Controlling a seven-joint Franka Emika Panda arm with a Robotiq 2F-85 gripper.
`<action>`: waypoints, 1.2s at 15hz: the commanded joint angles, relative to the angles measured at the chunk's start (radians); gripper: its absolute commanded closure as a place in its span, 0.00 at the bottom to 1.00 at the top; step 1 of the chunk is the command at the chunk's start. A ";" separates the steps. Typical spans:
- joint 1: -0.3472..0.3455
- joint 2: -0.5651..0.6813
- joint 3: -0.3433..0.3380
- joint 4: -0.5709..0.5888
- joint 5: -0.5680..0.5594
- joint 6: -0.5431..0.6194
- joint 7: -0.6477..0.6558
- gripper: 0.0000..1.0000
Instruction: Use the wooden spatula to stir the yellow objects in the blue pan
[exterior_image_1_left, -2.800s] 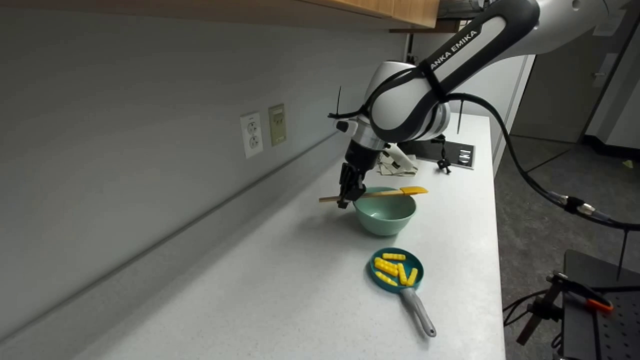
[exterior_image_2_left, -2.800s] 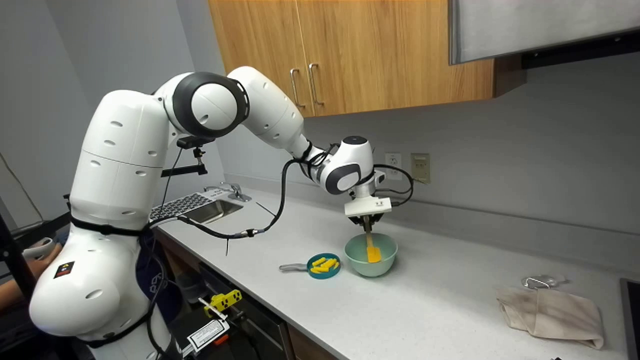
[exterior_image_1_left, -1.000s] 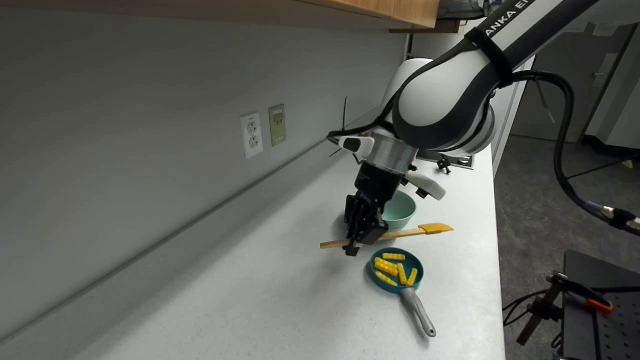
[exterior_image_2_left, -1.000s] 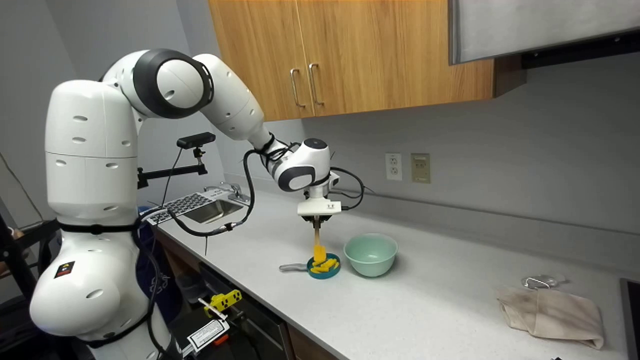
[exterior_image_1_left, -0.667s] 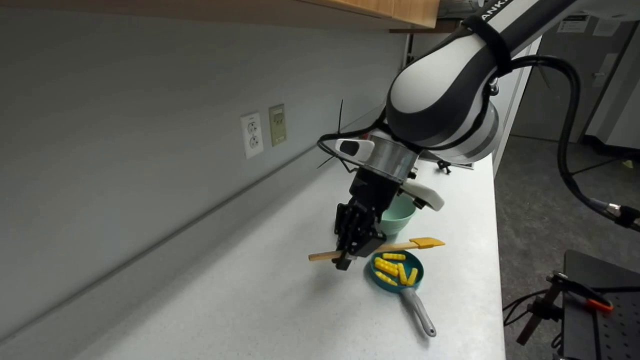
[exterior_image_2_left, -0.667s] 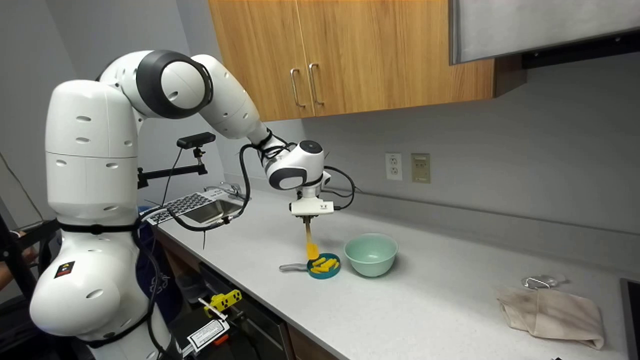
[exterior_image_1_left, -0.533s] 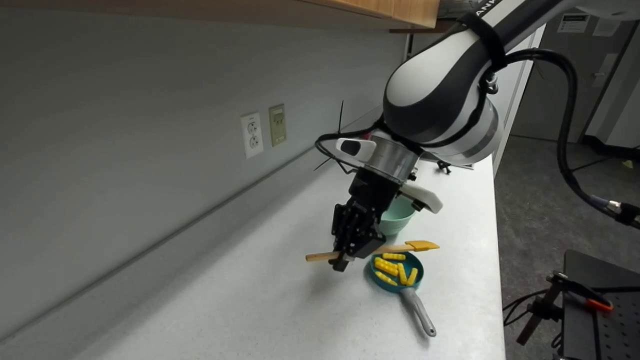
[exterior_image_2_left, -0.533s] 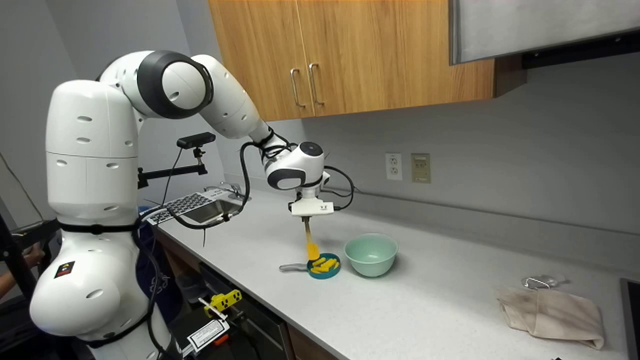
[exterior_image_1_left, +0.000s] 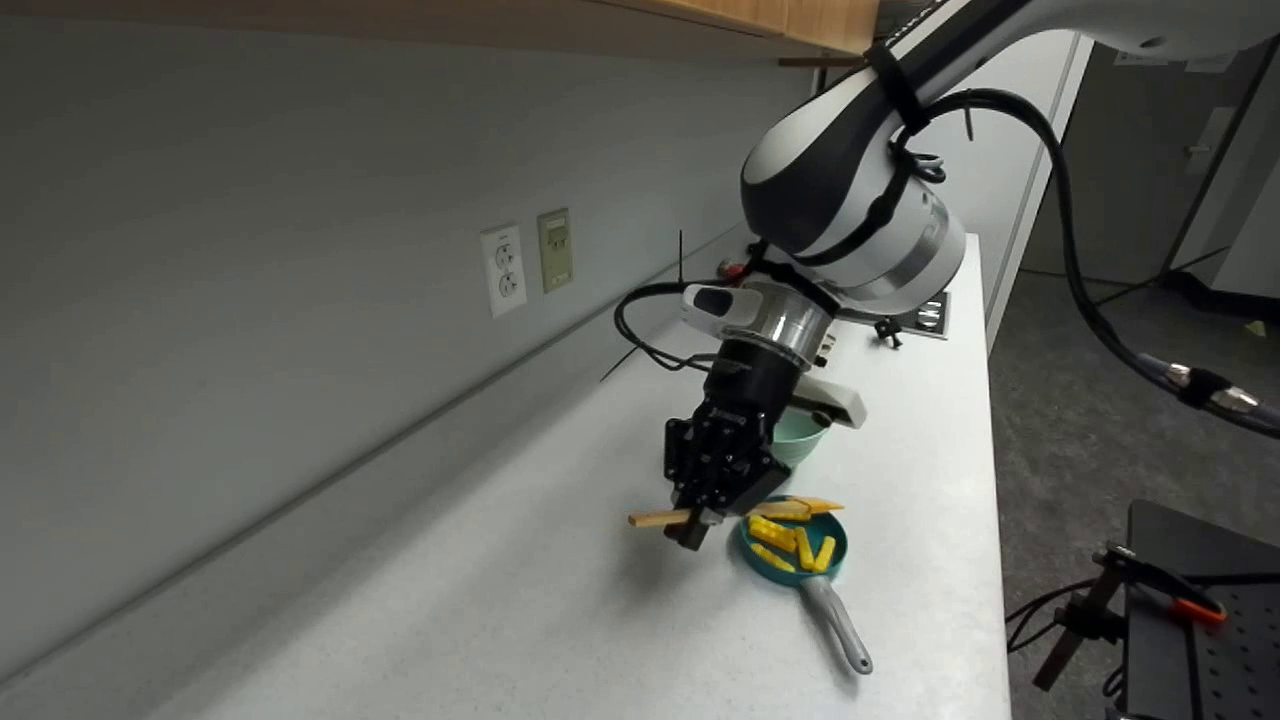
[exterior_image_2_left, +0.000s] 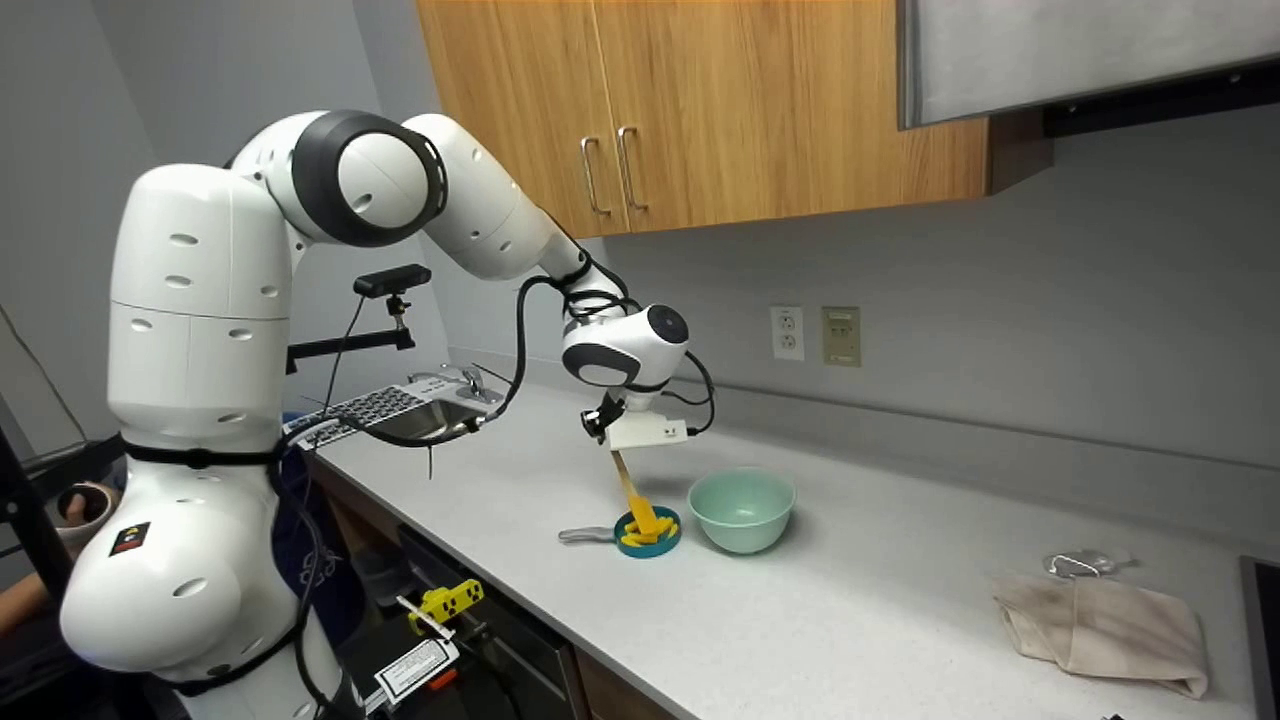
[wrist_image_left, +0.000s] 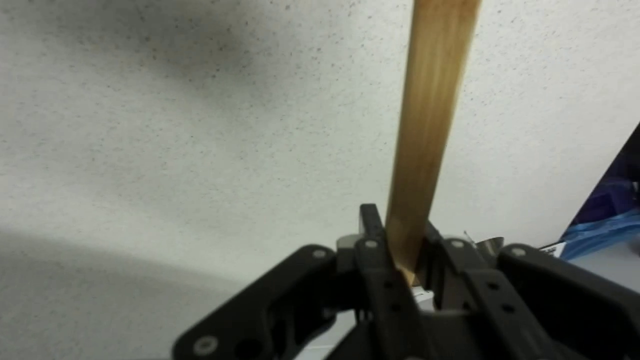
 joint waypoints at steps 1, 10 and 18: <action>0.028 0.063 -0.087 0.082 -0.004 -0.180 -0.091 0.96; 0.058 0.165 -0.167 0.211 0.000 -0.439 -0.195 0.96; 0.075 0.177 -0.180 0.241 0.053 -0.493 -0.226 0.96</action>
